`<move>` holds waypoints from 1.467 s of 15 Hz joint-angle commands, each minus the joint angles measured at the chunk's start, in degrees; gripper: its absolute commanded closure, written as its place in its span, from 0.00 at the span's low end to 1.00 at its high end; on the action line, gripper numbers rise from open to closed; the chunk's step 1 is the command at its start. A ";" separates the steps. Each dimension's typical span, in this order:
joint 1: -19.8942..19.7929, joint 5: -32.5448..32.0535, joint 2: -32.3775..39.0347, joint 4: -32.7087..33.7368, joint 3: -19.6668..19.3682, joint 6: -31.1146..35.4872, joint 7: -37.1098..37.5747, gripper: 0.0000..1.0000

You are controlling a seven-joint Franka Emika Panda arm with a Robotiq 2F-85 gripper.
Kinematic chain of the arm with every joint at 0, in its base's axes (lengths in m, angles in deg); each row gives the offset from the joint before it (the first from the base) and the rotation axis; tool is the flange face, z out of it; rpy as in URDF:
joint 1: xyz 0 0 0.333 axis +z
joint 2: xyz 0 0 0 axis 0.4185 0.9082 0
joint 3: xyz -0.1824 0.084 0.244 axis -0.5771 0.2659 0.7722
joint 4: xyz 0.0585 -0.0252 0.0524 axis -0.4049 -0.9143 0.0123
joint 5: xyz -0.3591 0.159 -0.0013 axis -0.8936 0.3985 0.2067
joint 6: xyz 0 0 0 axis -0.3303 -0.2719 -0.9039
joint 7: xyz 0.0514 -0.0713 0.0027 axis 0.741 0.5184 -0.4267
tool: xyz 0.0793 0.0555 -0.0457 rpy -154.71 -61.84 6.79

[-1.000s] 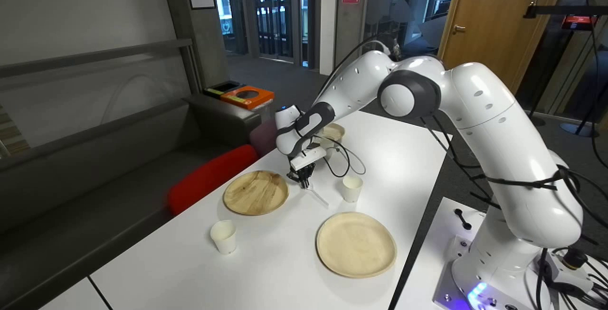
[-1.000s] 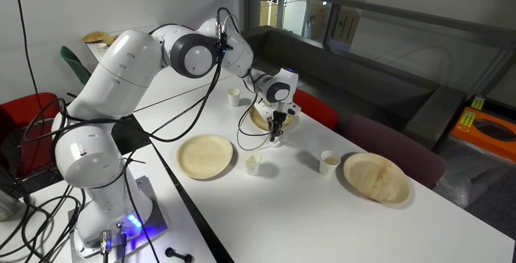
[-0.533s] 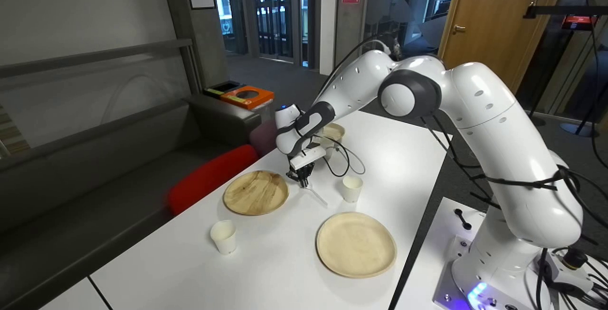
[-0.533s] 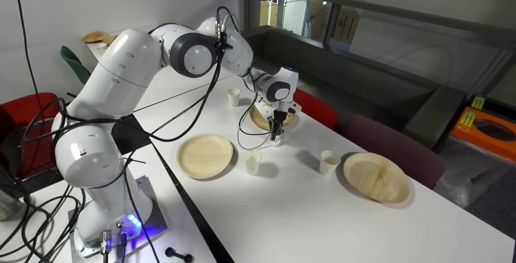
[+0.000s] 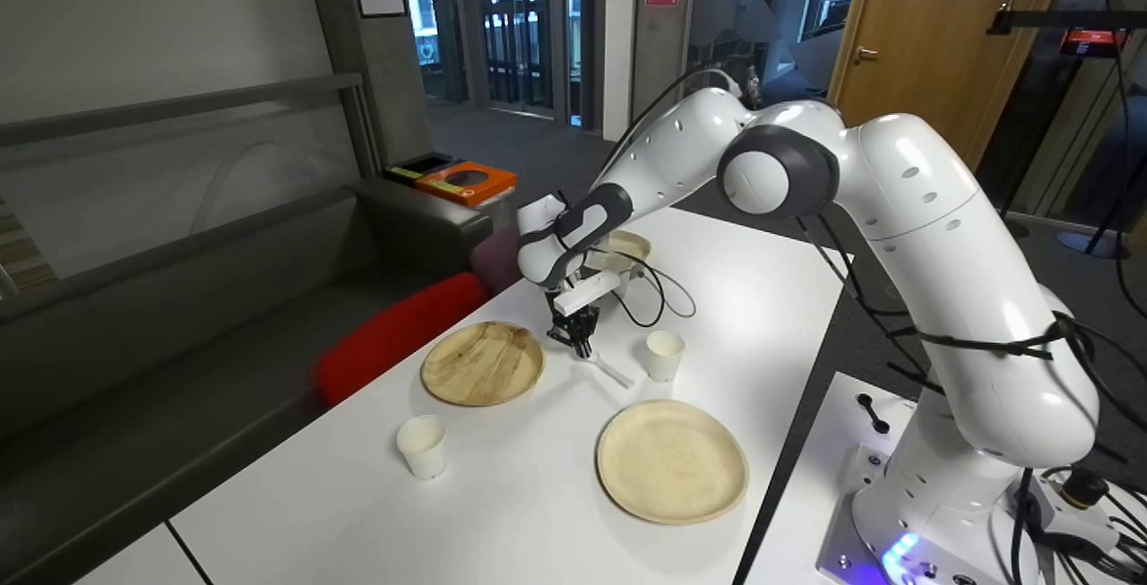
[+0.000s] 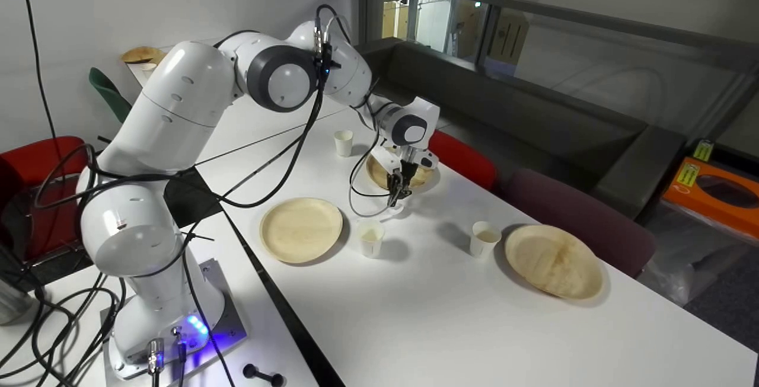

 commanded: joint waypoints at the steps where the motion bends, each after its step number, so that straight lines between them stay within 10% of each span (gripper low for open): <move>1: -0.96 2.02 -3.48 -2.38 0.24 2.38 0.67 0.99; 5: 0.14 2.40 -3.60 -3.24 -1.73 14.24 8.05 0.99; 22: -2.73 12.55 6.54 8.37 -4.04 10.11 33.07 0.99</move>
